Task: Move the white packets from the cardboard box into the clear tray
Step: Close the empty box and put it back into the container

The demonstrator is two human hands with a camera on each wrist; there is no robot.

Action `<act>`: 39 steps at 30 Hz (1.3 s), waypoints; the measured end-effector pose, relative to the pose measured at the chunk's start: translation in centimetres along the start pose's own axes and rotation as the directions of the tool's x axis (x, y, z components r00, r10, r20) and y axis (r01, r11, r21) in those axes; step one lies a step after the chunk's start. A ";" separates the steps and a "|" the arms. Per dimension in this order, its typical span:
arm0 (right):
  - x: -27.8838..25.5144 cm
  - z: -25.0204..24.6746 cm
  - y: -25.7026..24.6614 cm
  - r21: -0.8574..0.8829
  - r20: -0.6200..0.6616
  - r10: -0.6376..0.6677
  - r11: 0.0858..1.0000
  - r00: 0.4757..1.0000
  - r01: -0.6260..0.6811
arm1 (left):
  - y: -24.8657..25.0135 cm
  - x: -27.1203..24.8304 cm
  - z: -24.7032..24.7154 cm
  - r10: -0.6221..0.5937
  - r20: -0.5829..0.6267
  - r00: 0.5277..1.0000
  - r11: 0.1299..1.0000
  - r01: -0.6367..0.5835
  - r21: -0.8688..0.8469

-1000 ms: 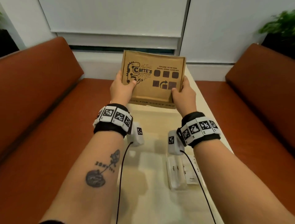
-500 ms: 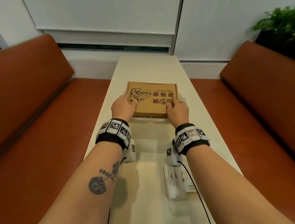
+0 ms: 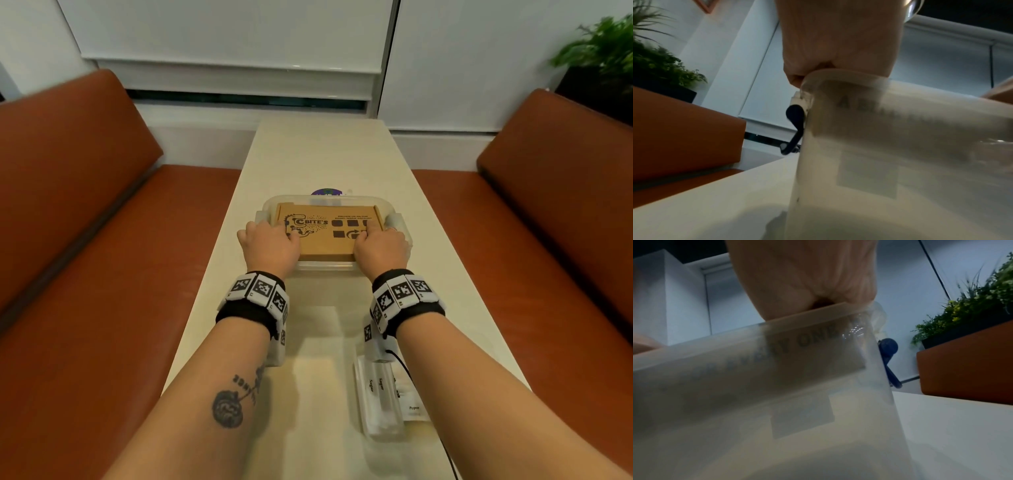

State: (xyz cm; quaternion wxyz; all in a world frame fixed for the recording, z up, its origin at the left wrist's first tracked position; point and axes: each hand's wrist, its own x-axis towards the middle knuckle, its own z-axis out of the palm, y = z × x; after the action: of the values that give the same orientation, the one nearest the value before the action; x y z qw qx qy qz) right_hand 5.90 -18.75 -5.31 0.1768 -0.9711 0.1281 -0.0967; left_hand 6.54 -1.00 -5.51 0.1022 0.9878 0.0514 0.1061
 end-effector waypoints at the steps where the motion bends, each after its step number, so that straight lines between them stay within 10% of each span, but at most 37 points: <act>1: 0.1 0.1 -0.1 -0.031 0.030 0.001 1.000 1.000 0.000 | 0.1 0.0 -0.1 0.004 0.016 1.000 0.999 -0.004 0.047; 16: 0.6 -0.7 -0.7 -0.109 0.247 -0.017 0.993 0.969 0.045 | 1.2 0.4 -0.4 -0.059 0.086 0.995 0.990 0.048 0.129; 21: -0.2 -2.4 0.3 0.276 0.065 -0.021 0.961 0.998 0.002 | 2.2 -1.6 -1.1 -0.010 -0.080 0.997 1.000 0.010 0.005; 26: -2.6 -4.7 3.3 0.447 -0.228 0.073 0.894 0.971 0.037 | 5.5 -5.4 -1.5 0.247 -0.270 0.931 0.900 -0.323 -0.294; 30: -4.3 -5.4 6.4 0.393 -0.144 0.135 0.917 0.980 -0.069 | 7.9 -7.8 -0.7 0.408 0.022 0.913 0.878 -0.386 -0.284; 34: -6.5 -5.5 11.5 0.076 0.135 0.171 0.980 0.976 -0.182 | 7.3 -9.9 1.1 0.264 0.404 0.876 0.964 -0.230 -0.130; 39: -9.6 -4.6 17.2 -0.213 0.355 0.340 0.936 0.871 -0.279 | 6.5 -12.7 2.4 0.163 0.541 0.825 0.986 -0.127 -0.104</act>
State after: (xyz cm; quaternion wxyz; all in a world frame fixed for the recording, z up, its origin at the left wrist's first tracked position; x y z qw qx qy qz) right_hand -7.97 -33.04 -8.73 0.1356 -0.9484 0.2521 0.1365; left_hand -4.79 -9.32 -9.00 0.1357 0.9740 -0.0585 -0.1715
